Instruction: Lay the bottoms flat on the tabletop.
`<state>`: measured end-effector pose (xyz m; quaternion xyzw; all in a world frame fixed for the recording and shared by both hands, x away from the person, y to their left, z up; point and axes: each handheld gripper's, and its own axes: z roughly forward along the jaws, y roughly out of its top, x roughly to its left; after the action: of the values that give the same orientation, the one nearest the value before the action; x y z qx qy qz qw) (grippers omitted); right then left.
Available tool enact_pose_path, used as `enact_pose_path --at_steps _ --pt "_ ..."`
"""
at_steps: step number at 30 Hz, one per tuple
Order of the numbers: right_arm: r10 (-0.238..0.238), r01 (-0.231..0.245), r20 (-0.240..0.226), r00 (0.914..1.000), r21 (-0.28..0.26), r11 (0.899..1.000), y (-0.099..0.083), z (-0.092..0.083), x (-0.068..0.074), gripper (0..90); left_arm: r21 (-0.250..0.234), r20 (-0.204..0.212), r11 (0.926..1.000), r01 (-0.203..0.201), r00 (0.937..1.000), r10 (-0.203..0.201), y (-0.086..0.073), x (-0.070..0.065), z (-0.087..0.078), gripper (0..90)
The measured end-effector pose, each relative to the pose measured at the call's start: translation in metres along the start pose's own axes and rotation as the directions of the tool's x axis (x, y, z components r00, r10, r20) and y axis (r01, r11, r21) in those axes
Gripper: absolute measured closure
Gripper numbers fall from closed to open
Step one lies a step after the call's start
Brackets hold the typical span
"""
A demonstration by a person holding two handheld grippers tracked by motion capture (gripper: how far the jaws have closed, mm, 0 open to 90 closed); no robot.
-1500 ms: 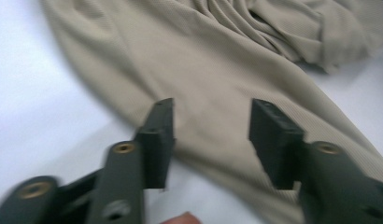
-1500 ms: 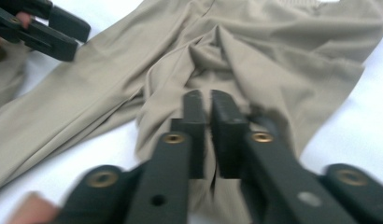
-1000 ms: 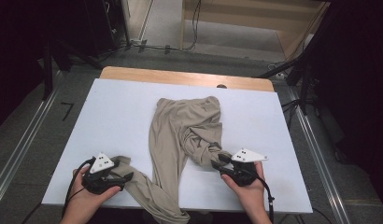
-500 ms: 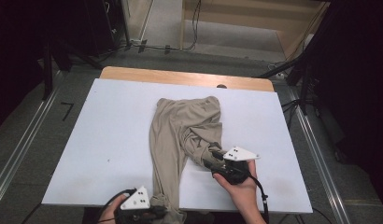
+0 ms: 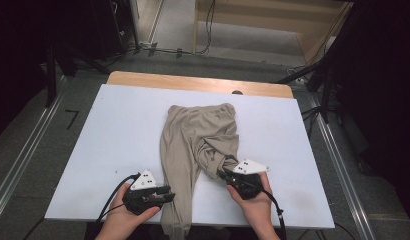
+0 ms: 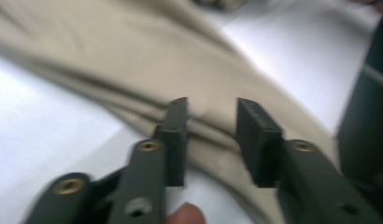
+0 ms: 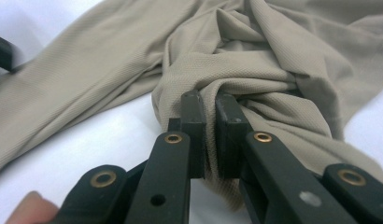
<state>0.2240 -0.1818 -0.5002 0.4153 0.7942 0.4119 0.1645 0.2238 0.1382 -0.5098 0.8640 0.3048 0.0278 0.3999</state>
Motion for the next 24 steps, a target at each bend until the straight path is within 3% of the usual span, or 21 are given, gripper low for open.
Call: enact_pose_path --at_steps 3,5,9,11,13,16,18,19,21,23,24 --pt "-0.019 0.019 0.002 0.9998 -0.028 0.999 -0.009 -0.016 0.008 81.2 -0.001 -0.031 1.0000 -0.004 0.9995 0.004 -0.001 0.001 0.000 80.9" --pt "-0.018 0.017 -0.026 0.9995 -0.026 1.000 -0.016 -0.024 0.010 80.0 0.005 -0.029 1.0000 -0.002 0.9996 0.002 -0.001 0.001 0.000 86.0" --pt "-0.031 0.034 -0.087 0.9958 0.033 0.999 -0.025 -0.032 0.008 63.1 0.009 -0.029 0.9999 -0.005 0.9996 0.005 0.000 0.001 0.000 87.5" --pt "-0.006 0.005 -0.063 0.9980 -0.019 1.000 -0.021 -0.039 -0.002 54.5 0.008 -0.018 1.0000 0.002 0.9998 -0.001 0.000 0.002 0.000 87.6" --pt "0.016 -0.018 -0.053 0.9984 -0.036 0.999 -0.017 -0.040 -0.009 54.5 0.008 -0.015 1.0000 0.006 0.9999 -0.005 0.000 0.003 0.000 87.5" --pt "0.057 -0.057 0.002 0.9984 -0.031 0.998 -0.002 -0.029 -0.032 51.7 0.002 -0.008 0.9999 0.015 0.9999 -0.015 -0.001 0.004 0.000 87.5" --pt "0.094 -0.094 0.017 0.9954 -0.011 0.995 0.010 -0.013 -0.046 44.7 0.000 -0.008 0.9999 0.011 0.9999 -0.011 -0.002 0.004 0.000 87.6" --pt "0.113 -0.113 0.001 0.9936 0.020 0.993 0.020 0.004 -0.053 38.6 -0.003 -0.013 0.9999 0.010 0.9999 -0.010 -0.002 0.004 0.000 87.6" --pt "0.111 -0.111 0.000 0.9939 0.051 0.993 0.024 0.012 -0.054 39.6 -0.012 -0.017 0.9999 0.012 0.9998 -0.012 -0.003 0.002 0.000 87.7" --pt "0.085 -0.088 0.027 0.9960 0.106 0.991 0.025 0.025 -0.052 57.0 -0.014 -0.017 0.9998 0.013 0.9998 -0.013 -0.003 0.003 0.000 87.8" --pt "0.080 -0.082 0.029 0.9964 0.106 0.991 0.024 0.028 -0.050 66.4 -0.011 -0.014 0.9998 0.015 0.9998 -0.015 -0.003 0.003 0.000 87.8"
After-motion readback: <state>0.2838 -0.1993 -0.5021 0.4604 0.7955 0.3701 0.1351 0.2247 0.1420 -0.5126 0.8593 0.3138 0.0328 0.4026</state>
